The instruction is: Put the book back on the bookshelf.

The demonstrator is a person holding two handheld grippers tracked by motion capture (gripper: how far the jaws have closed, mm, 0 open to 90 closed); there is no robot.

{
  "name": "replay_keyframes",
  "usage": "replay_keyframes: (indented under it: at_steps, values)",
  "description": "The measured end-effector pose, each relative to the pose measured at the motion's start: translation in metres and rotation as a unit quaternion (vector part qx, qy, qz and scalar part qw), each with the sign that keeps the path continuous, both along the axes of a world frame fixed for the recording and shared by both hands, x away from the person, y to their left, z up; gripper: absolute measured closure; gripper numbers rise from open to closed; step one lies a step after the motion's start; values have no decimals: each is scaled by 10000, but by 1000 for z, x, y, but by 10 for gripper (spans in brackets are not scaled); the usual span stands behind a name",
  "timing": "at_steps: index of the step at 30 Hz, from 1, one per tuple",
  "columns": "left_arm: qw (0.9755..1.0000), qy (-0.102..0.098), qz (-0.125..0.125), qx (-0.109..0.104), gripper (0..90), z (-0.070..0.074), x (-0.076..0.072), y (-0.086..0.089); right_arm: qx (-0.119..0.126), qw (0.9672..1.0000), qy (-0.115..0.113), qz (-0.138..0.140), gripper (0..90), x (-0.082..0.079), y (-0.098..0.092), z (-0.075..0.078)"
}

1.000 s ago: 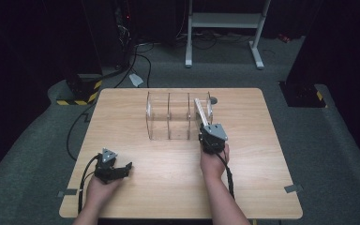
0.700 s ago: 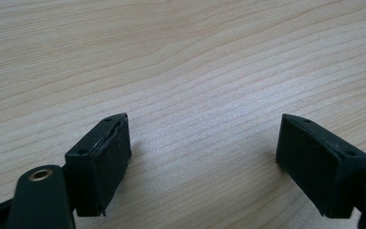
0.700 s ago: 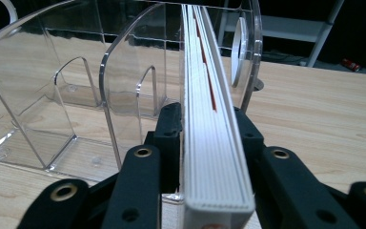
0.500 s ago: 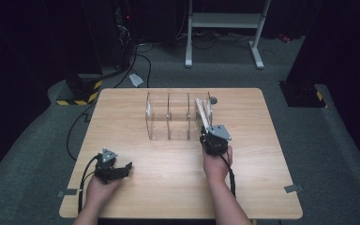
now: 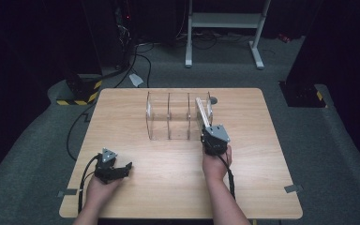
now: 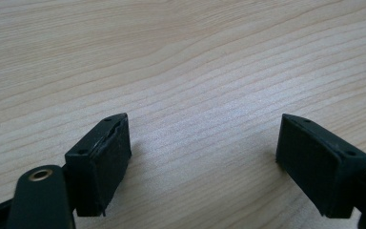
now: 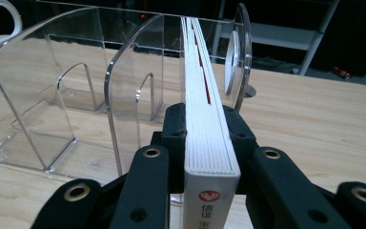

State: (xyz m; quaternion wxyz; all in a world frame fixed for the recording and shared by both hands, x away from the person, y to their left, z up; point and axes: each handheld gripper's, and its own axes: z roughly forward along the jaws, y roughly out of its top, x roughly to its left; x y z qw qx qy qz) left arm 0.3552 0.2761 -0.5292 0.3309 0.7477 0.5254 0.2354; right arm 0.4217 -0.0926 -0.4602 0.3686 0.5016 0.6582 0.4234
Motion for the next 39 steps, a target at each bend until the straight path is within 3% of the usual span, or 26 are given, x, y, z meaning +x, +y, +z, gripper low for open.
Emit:
replay_keyframes:
  at_steps: [6,12,23,31,39]
  values:
    - [10000,0,-1,1,193,0,0,0,73,9996,-183,-194,755,4,3,5]
    - [10000,0,2,1,193,0,0,0,156,9992,-80,-350,755,9,3,3]
    - [10000,9,-5,4,193,0,0,0,169,9989,-149,-400,753,9,4,1]
    - [10000,6,-10,8,193,0,-1,0,252,9988,-56,-413,739,7,1,-3]
    - [10000,8,-16,4,193,0,-1,0,370,9989,-59,-269,642,2,0,-1]
